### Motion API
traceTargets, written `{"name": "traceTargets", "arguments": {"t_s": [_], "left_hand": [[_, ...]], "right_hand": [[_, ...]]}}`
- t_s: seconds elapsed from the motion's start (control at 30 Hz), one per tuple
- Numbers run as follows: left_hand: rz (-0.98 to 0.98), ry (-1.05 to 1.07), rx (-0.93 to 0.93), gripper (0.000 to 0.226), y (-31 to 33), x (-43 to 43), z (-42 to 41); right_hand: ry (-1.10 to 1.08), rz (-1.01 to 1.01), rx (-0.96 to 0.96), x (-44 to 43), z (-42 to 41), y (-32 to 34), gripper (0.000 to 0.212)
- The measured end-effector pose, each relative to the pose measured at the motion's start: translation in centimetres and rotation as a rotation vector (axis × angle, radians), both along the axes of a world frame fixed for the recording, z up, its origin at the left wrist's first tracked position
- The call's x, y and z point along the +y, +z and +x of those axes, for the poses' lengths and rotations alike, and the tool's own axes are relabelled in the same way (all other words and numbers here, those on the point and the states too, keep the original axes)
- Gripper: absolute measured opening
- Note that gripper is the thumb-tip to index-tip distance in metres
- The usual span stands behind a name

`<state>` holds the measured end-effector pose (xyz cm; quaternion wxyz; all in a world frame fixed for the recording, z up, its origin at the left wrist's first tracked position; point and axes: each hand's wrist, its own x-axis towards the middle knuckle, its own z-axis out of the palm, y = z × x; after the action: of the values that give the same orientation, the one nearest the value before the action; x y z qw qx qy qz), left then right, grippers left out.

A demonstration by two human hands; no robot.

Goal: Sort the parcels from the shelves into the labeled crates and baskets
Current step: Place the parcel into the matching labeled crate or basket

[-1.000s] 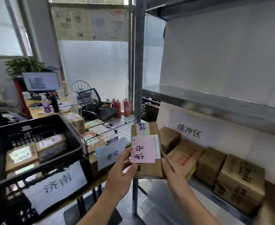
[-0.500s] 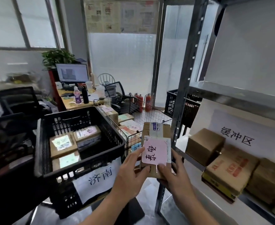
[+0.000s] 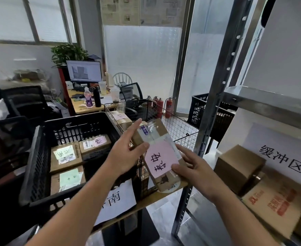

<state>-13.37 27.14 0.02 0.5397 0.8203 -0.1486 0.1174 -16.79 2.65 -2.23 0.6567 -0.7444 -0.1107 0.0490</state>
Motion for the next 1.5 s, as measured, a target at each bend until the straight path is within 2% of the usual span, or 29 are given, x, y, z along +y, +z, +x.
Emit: {"name": "traceTargets", "arguments": {"t_s": [0.1, 0.2, 0.33, 0.47, 0.53, 0.67, 0.9, 1.07, 1.17, 1.37, 1.5], "left_hand": [[0.004, 0.073, -0.010, 0.066, 1.2, 0.0, 2.8], [-0.103, 0.186, -0.048, 0.063, 1.6, -0.8, 5.5], [-0.396, 0.330, -0.062, 0.058, 0.7, -2.7, 8.5], [-0.425, 0.486, -0.069, 0.062, -0.9, -3.9, 10.9], [-0.344, 0.508, -0.032, 0.066, -1.5, -3.8, 11.9], [-0.139, 0.470, -0.006, 0.070, -1.5, -3.0, 14.3], [0.008, 0.464, 0.044, 0.068, -1.8, -0.4, 19.7], [-0.028, 0.346, 0.074, 0.047, -1.8, 2.4, 24.1], [0.008, 0.359, 0.052, 0.042, -2.1, 3.7, 26.3], [0.578, 0.396, 0.101, 0.052, -5.2, 4.8, 29.5], [0.723, 0.421, 0.123, 0.055, -6.6, 4.7, 31.9]], "right_hand": [[-0.059, 0.054, -0.038, -0.2, 4.1, 1.3, 0.043], [-0.187, 0.159, -0.091, -0.2, 8.3, 2.1, 0.038], [-0.188, 0.253, -0.069, 0.5, 13.1, 1.6, 0.059], [-0.087, 0.239, -0.057, 1.9, 16.1, -0.2, 0.083], [-0.096, 0.239, -0.076, 2.6, 17.3, -0.7, 0.090], [-0.158, 0.202, -0.147, 2.7, 21.1, -0.6, 0.090], [-0.155, 0.071, -0.158, 3.9, 27.2, -1.4, 0.073], [-0.163, 0.224, -0.021, 3.6, 32.2, -1.1, 0.072], [-0.217, 0.269, 0.061, 3.1, 34.6, -1.6, 0.073], [-0.276, 0.195, 0.181, 2.2, 40.0, -3.1, 0.072], [-0.270, 0.065, 0.196, 2.9, 45.7, -4.6, 0.078]]}}
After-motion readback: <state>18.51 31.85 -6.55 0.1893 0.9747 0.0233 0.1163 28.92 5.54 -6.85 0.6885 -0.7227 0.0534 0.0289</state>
